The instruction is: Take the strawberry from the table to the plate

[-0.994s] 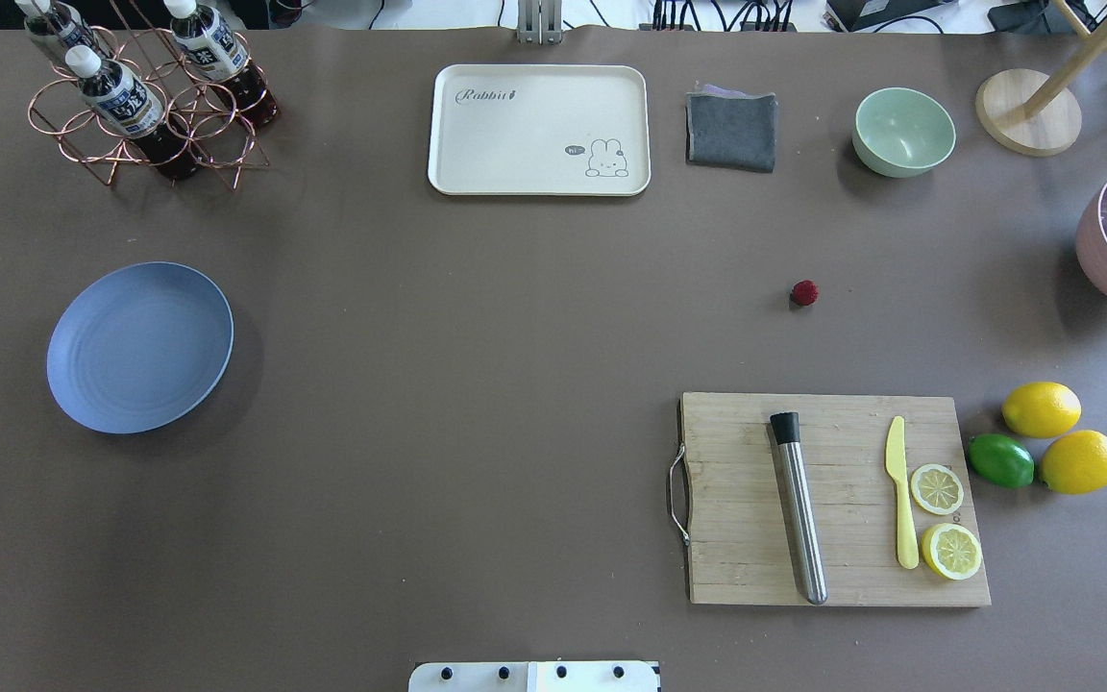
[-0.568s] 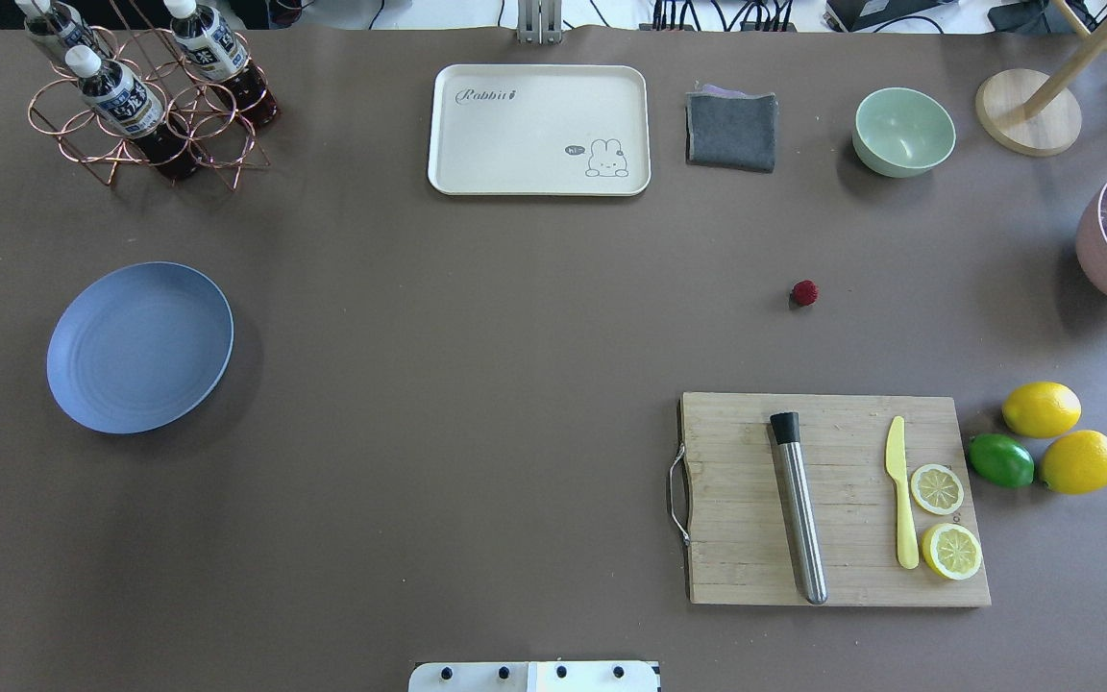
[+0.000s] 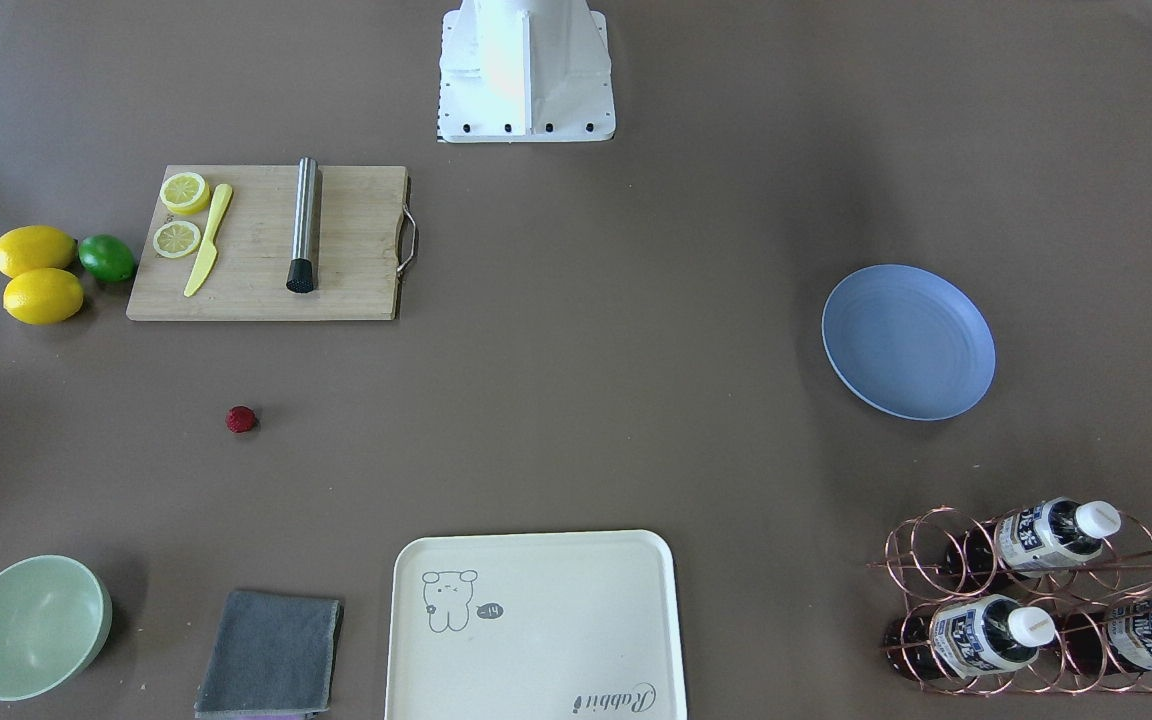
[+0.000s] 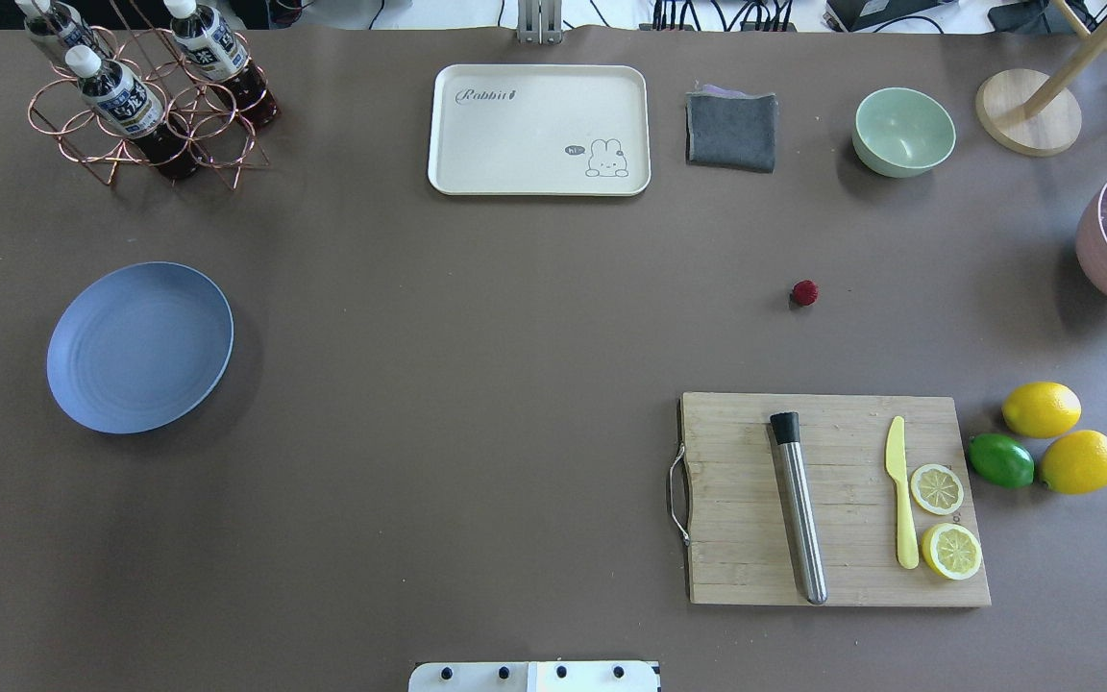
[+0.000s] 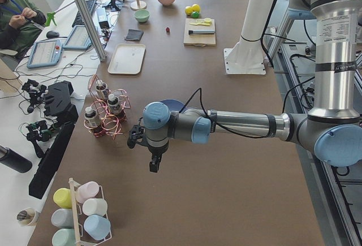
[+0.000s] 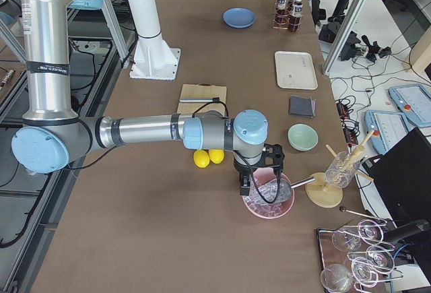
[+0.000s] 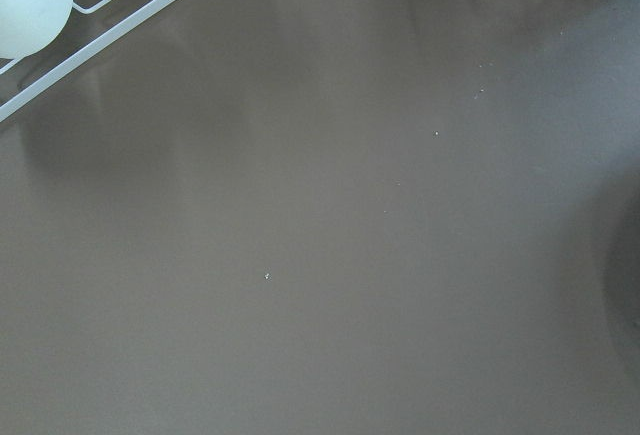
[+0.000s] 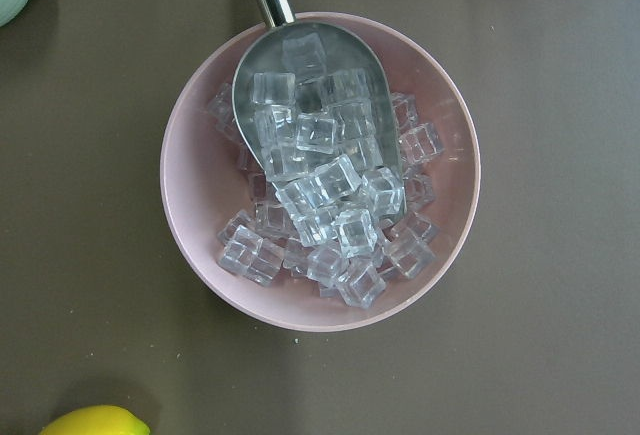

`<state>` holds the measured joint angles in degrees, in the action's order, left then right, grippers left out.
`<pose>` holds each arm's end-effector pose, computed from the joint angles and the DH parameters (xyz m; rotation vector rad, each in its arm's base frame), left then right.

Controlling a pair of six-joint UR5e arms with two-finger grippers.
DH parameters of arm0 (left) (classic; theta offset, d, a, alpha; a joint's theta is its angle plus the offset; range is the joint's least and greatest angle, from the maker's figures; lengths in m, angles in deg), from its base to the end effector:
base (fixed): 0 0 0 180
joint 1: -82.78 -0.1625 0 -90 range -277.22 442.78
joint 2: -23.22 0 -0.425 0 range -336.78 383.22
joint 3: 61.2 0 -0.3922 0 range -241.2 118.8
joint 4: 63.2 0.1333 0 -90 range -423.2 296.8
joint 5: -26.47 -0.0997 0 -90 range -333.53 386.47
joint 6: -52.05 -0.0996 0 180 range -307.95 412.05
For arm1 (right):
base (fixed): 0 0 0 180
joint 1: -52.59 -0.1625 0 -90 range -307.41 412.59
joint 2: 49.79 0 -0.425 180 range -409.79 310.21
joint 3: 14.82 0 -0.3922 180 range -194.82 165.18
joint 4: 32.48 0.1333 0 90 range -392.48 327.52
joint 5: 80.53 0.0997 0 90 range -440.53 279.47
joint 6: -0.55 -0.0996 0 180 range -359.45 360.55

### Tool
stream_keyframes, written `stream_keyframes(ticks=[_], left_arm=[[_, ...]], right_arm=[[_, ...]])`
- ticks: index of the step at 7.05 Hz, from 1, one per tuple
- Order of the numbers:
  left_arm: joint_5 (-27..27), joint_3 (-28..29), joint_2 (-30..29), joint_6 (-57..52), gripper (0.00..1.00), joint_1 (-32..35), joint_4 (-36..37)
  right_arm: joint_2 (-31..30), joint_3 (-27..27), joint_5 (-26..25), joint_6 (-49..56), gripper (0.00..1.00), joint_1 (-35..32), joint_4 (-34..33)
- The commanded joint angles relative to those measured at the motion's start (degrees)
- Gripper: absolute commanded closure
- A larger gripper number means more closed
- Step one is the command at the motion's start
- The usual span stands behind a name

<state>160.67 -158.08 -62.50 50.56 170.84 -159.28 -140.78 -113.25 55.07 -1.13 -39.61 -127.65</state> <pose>-0.0479 -0.4713 0.6241 0.1409 0.7708 0.1152 0.0807 -0.4812 0.6023 0.0411 -0.7957 0.0483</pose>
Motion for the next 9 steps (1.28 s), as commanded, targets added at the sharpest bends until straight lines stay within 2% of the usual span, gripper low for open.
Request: stream_keyframes(ticks=[1, 9], left_arm=[[-0.1, 0.0, 0.0, 0.0, 0.02, 0.0, 0.0], [0.1, -0.7, 0.6, 0.0, 0.02, 0.0, -0.2]], right_arm=[[0.0, 0.0, 0.0, 0.1, 0.00, 0.0, 0.1], [-0.1, -0.4, 0.0, 0.1, 0.00, 0.0, 0.0]])
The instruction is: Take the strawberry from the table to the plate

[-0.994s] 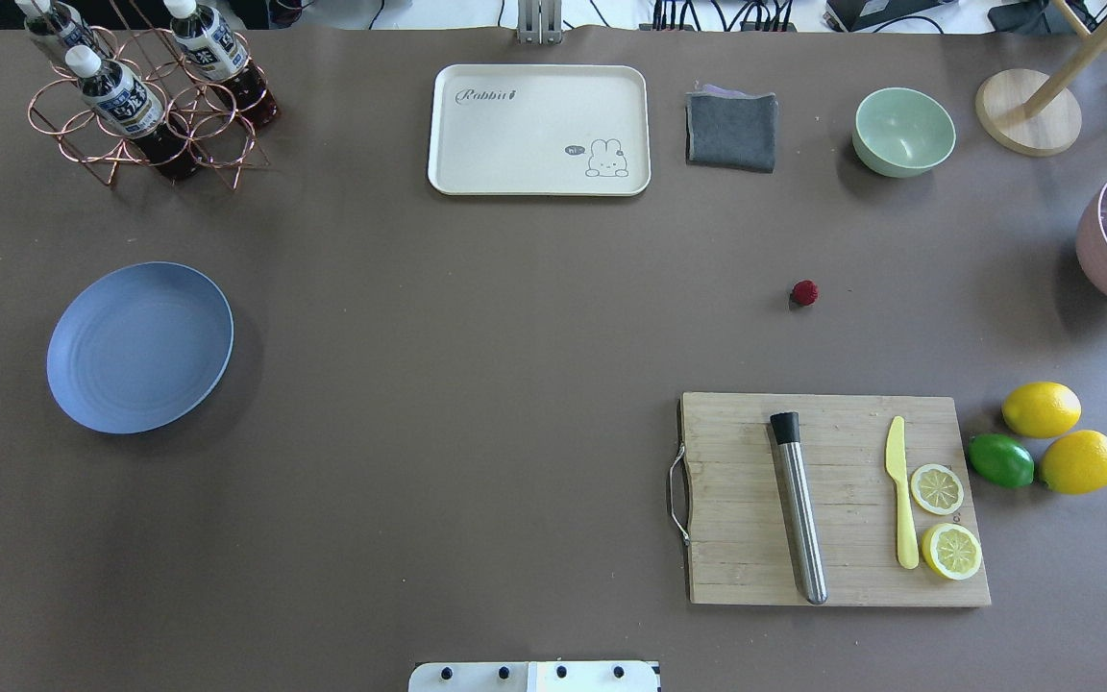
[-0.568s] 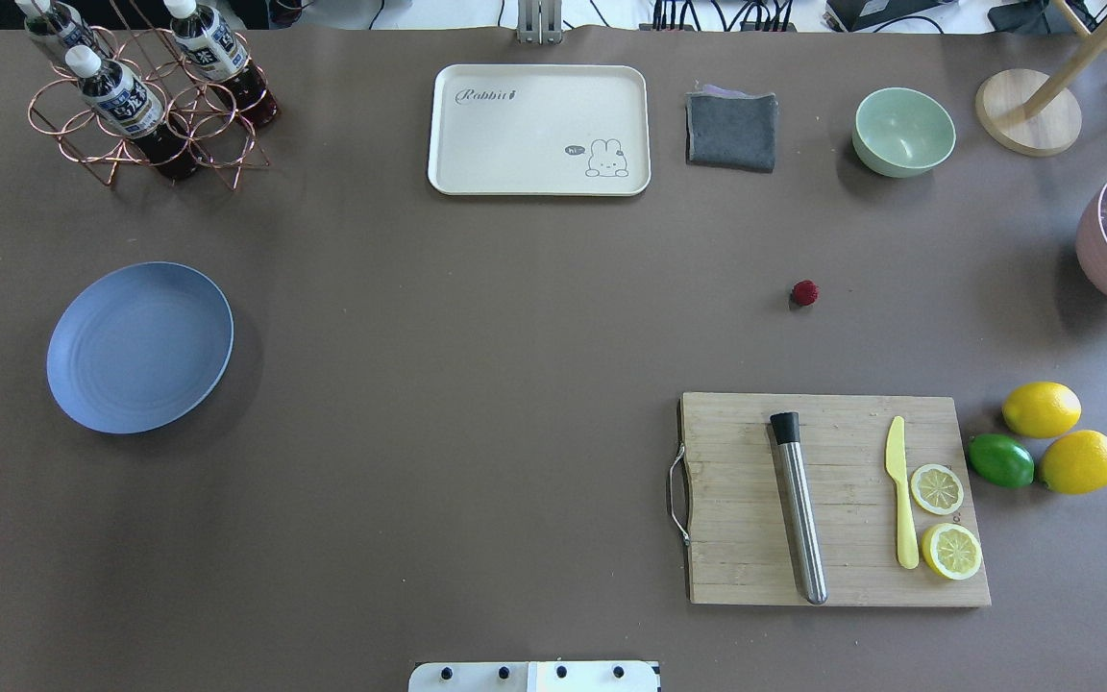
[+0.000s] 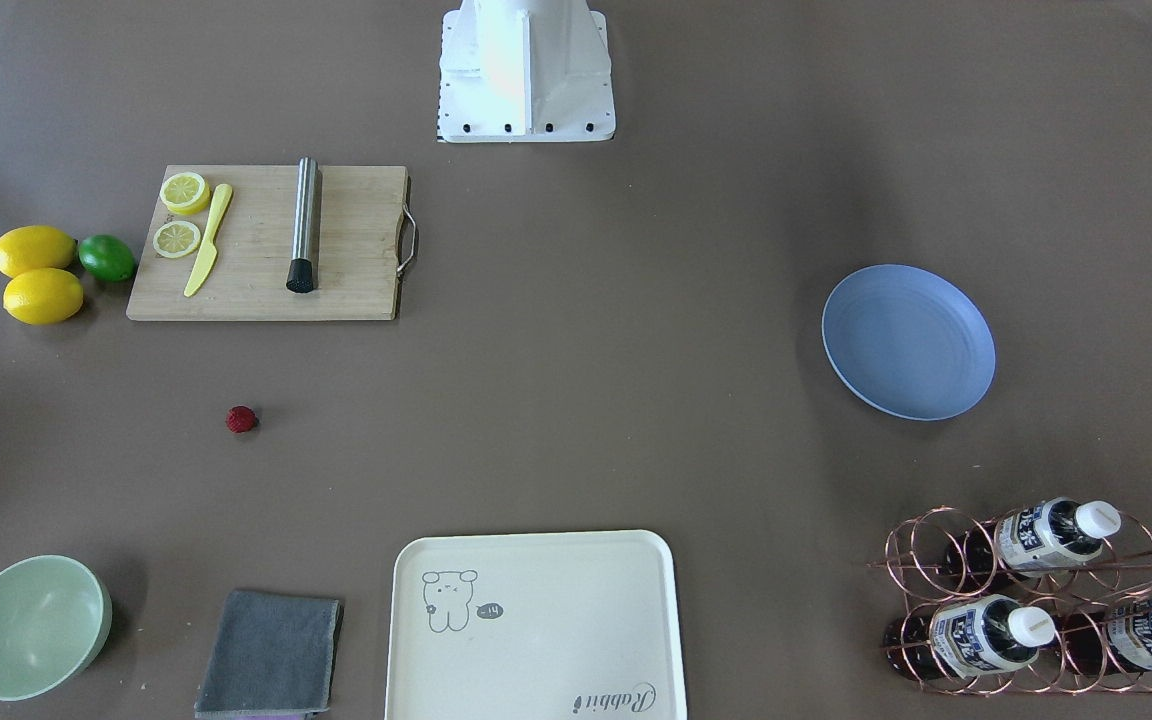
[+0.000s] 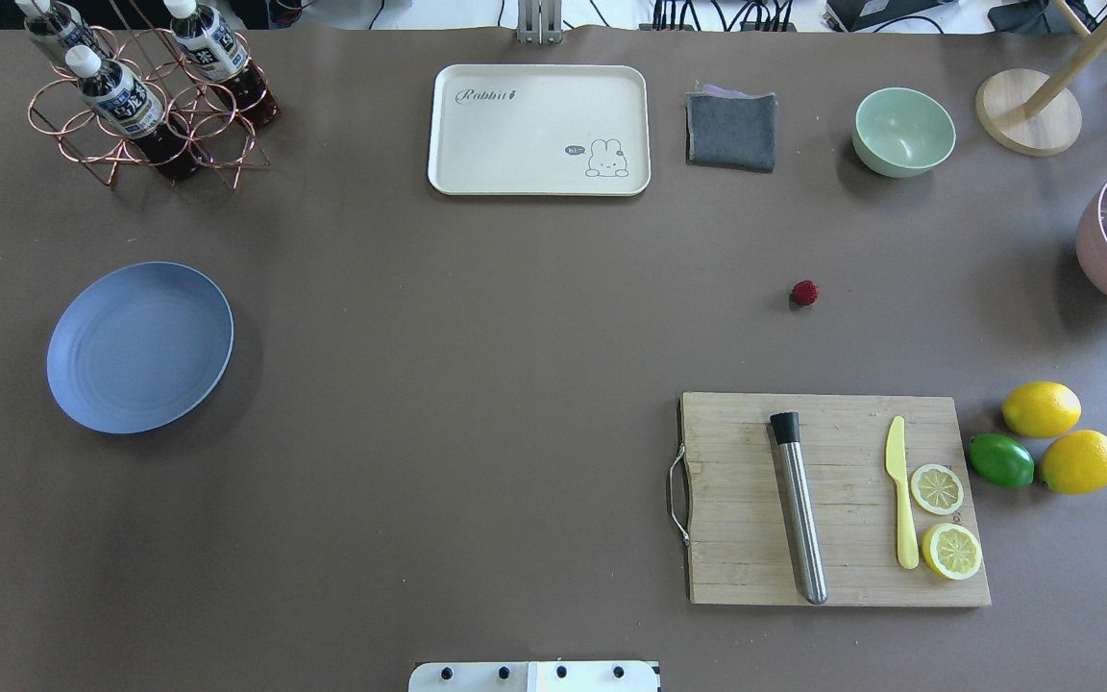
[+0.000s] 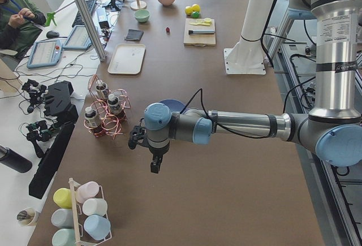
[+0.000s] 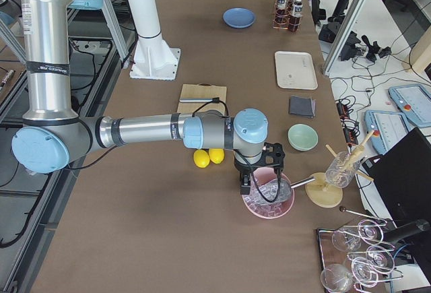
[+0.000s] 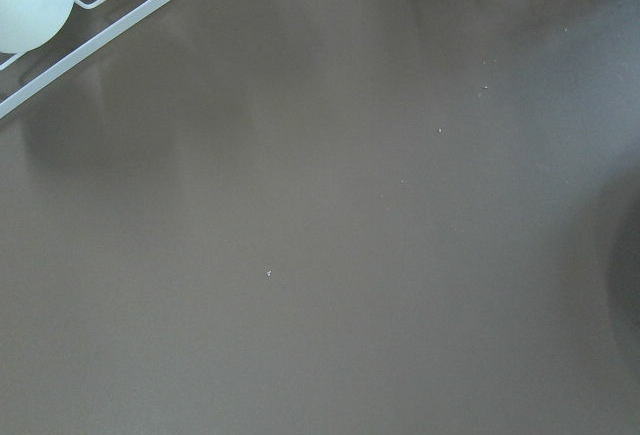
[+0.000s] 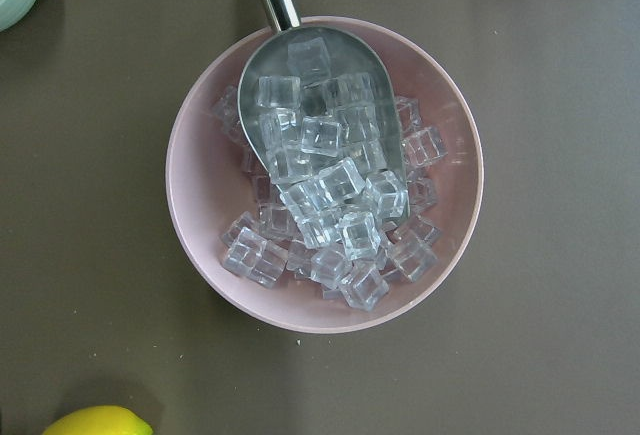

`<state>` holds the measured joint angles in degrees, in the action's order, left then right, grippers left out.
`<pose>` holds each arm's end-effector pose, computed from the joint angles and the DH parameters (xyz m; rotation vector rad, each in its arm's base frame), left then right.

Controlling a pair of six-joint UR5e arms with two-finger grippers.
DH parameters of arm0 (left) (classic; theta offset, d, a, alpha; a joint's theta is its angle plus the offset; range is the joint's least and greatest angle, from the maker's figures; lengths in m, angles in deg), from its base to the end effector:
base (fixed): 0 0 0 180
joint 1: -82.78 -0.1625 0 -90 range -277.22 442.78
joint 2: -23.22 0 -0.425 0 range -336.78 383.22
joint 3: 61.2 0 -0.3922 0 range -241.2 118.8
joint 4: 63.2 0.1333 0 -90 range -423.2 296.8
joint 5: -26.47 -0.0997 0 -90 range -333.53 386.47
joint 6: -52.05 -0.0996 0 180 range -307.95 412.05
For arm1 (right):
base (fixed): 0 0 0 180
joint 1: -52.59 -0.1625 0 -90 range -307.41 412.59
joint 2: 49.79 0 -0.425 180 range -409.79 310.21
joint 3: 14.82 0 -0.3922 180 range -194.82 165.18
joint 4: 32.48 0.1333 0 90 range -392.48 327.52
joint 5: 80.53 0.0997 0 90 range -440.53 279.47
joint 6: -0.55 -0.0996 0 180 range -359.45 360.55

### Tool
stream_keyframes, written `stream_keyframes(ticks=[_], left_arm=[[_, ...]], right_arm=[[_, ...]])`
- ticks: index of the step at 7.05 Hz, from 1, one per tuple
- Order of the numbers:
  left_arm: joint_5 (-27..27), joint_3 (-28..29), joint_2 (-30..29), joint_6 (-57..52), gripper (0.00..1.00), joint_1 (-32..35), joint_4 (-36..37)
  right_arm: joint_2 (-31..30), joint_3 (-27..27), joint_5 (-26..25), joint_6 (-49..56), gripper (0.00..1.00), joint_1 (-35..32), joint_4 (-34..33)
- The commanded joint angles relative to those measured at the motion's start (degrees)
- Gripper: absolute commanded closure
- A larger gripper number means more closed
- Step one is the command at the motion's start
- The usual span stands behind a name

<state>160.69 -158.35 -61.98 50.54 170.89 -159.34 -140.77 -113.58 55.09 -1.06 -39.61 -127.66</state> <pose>-0.0485 -0.4673 0.6258 0.1382 0.7711 0.1135 0.0807 -0.4813 0.5994 0.0471 -0.7959 0.0449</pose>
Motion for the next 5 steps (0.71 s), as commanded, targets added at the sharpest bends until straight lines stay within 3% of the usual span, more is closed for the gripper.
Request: stream_keyframes(ticks=[1, 5], left_arm=[[0.1, -0.2, 0.0, -0.1, 0.02, -0.1, -0.3], [0.2, -0.5, -0.4, 0.0, 0.02, -0.2, -0.4]], right_arm=[[-0.1, -0.1, 0.1, -0.1, 0.00, 0.0, 0.0], [-1.0, -2.4, 0.3, -0.2, 0.00, 0.0, -0.1]])
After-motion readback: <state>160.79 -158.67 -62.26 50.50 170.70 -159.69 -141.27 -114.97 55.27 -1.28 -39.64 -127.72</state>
